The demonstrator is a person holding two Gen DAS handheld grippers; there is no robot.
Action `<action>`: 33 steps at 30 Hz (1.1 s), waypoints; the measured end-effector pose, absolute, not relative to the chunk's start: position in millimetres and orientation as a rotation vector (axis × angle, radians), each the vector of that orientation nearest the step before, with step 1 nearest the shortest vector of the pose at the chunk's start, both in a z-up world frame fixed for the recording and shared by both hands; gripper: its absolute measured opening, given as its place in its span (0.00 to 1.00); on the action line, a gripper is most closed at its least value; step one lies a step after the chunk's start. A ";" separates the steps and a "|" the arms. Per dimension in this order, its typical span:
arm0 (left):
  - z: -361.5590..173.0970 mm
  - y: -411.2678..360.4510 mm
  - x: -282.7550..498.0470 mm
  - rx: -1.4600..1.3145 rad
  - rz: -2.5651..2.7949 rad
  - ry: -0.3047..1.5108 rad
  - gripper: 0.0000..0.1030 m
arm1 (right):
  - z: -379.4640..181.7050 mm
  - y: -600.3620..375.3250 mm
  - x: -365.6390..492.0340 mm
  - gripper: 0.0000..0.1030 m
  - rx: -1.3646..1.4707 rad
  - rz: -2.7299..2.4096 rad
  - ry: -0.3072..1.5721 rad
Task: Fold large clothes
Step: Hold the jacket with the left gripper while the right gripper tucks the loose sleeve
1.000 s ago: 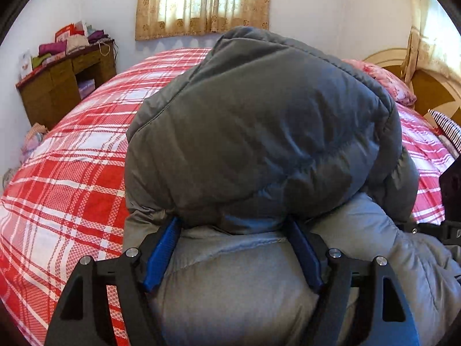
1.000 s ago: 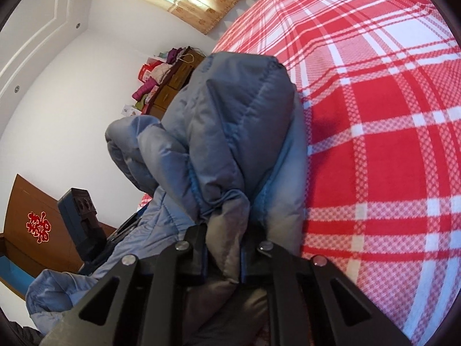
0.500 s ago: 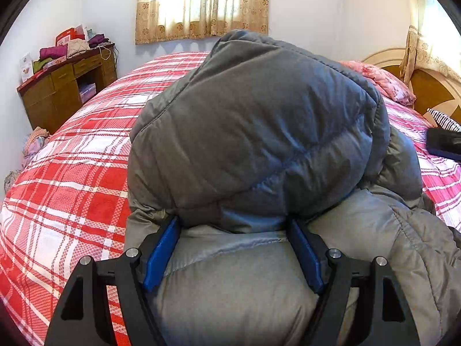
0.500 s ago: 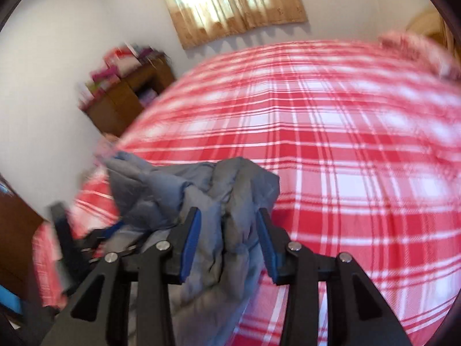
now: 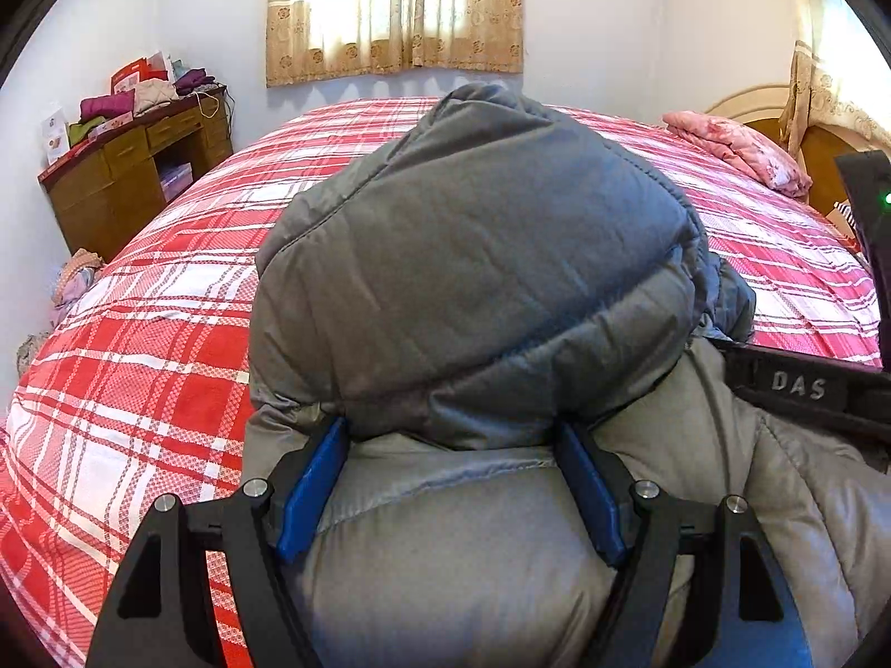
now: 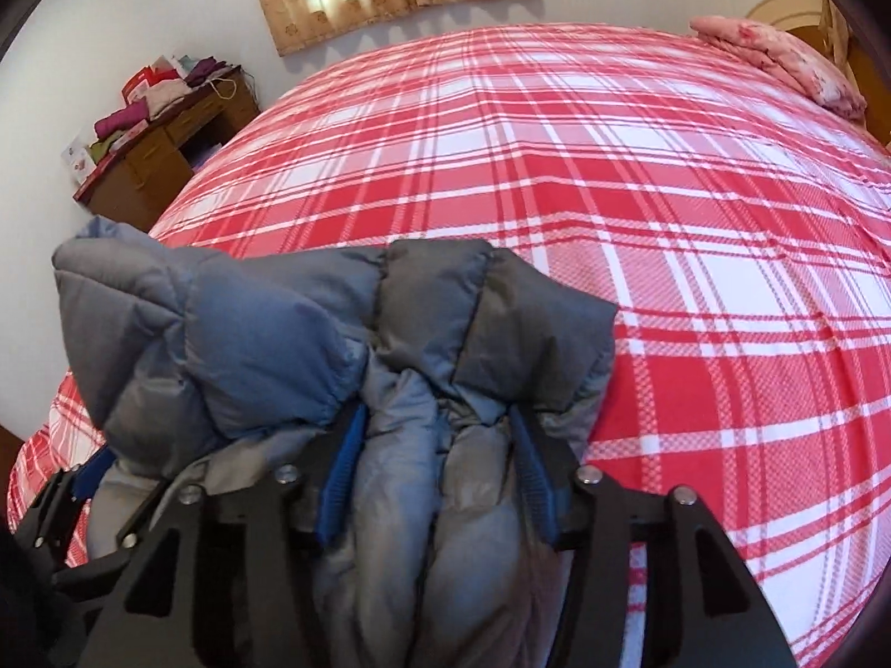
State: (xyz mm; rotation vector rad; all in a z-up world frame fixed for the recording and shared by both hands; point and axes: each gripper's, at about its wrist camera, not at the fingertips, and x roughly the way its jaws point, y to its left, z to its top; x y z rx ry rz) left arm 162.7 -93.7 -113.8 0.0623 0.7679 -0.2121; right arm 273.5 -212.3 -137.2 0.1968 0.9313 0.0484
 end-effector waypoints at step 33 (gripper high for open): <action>-116.7 -86.0 162.5 0.035 -0.231 0.770 0.75 | -174.6 -290.8 244.0 0.45 0.855 0.542 0.962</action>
